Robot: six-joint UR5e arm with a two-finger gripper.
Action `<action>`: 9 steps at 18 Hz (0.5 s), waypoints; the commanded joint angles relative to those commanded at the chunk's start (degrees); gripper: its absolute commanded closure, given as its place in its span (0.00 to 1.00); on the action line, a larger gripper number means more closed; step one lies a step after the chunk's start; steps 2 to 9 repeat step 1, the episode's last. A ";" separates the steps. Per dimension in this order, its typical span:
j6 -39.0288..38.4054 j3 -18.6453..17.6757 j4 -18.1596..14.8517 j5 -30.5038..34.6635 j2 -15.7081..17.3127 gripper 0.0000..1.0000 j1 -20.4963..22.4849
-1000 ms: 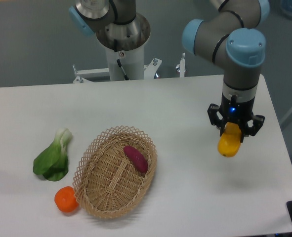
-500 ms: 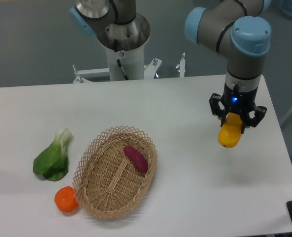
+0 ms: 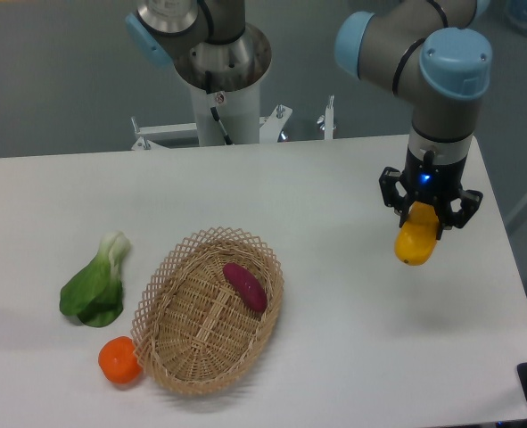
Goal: Pick up the mango from the basket
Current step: 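Hold the mango raised above the table, away from the basket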
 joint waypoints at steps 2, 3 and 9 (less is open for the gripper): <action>-0.09 -0.09 0.00 0.00 0.00 0.66 0.00; -0.09 -0.09 0.00 0.00 0.00 0.66 0.00; -0.09 -0.09 0.00 0.00 0.00 0.66 0.00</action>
